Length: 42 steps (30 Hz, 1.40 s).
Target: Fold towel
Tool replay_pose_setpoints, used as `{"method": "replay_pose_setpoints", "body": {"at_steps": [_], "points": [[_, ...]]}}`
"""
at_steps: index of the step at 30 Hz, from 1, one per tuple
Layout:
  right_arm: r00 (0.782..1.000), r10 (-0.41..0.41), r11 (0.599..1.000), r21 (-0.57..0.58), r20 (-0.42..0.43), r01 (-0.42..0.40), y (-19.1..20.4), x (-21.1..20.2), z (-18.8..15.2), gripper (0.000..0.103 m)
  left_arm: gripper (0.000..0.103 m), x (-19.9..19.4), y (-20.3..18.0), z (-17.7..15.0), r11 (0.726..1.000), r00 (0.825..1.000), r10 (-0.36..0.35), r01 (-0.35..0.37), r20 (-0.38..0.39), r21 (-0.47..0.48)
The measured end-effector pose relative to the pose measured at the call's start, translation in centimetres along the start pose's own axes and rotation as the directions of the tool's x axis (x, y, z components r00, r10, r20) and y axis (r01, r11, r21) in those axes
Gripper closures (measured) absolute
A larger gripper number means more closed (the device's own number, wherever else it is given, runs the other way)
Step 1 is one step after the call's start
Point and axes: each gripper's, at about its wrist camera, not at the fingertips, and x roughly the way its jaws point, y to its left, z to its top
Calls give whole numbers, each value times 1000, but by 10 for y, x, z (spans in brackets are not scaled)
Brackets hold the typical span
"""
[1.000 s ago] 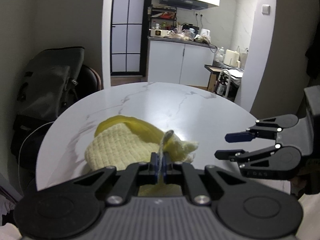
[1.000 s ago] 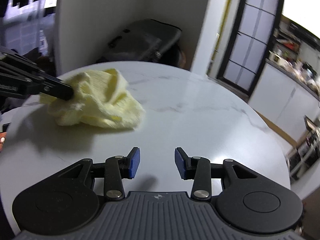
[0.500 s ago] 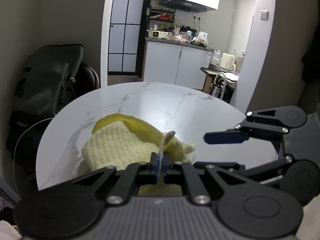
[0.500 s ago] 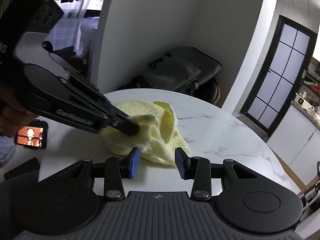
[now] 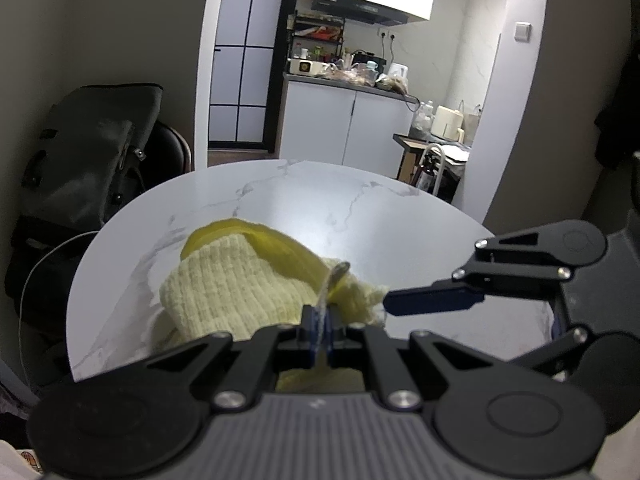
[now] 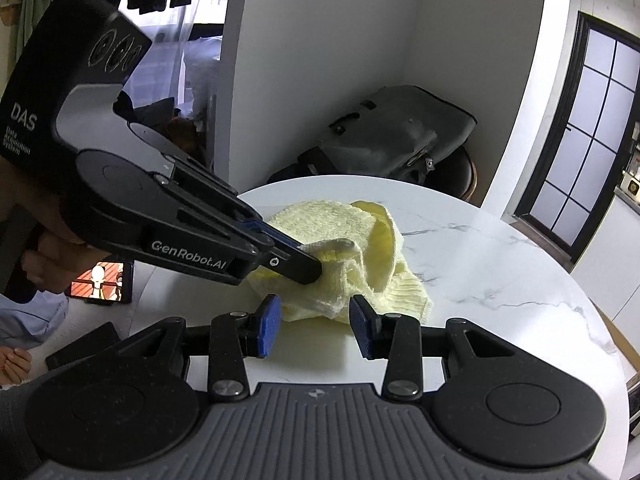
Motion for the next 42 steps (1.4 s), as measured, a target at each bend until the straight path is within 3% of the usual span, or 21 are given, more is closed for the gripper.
{"method": "replay_pose_setpoints", "body": {"at_steps": [10,13,23,25,27,28,42], "points": [[999,39,995,91,1,-39,-7,11,-3,63,98,-2,5,-4,1000,1000,-25,25,1,6],[999,52,992,113,0,-51,-9,13,-3,71,98,-2,8,-6,1000,1000,-25,25,-5,5],[996,84,987,139,-14,-81,-9,21,-7,72,98,-2,9,-9,998,999,-51,51,-13,28],[995,95,984,151,-9,-92,-11,22,-8,80,98,-2,9,-10,998,999,-52,53,-14,33],[995,100,982,161,-7,-97,-12,23,-10,96,98,-3,10,-11,998,999,-53,53,-15,32],[995,96,981,168,-3,-94,-13,24,-10,98,98,-3,11,-11,998,998,-55,55,-15,30],[997,73,978,194,-14,-69,-18,27,-12,100,97,-6,20,-9,998,998,-55,55,0,3]]}}
